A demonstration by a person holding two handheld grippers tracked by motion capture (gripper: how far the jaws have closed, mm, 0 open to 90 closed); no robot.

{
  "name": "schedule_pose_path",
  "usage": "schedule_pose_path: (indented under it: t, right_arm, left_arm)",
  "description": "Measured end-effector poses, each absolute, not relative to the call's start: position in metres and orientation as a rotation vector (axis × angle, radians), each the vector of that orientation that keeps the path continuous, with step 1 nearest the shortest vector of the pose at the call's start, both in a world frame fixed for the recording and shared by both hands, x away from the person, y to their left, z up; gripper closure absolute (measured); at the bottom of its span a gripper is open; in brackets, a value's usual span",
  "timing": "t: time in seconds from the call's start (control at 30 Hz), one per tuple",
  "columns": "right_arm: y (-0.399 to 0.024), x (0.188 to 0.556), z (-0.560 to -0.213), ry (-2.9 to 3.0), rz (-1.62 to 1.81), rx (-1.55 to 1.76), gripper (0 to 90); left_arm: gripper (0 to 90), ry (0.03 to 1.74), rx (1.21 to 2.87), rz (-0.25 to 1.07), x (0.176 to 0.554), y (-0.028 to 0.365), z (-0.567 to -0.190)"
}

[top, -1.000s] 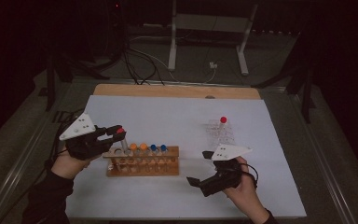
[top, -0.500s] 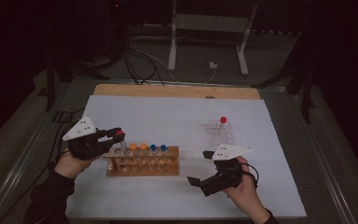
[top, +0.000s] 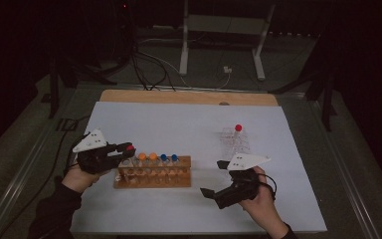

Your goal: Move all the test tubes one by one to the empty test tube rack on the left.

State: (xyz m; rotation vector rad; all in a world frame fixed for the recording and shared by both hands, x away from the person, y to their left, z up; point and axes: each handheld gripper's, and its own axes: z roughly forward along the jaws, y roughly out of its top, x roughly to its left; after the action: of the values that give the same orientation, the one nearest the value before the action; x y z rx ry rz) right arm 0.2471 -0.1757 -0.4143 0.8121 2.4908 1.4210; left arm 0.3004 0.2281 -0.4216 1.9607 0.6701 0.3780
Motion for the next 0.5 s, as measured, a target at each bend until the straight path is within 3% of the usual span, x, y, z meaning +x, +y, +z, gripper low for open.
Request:
schedule_pose_path:
  t: [0.5]
  right_arm:
    - [-0.175,0.247,-0.414,2.492,1.422,0.807,0.0]
  left_arm:
    - [71.6,0.678,2.012,0.364,0.3,0.225,-0.434]
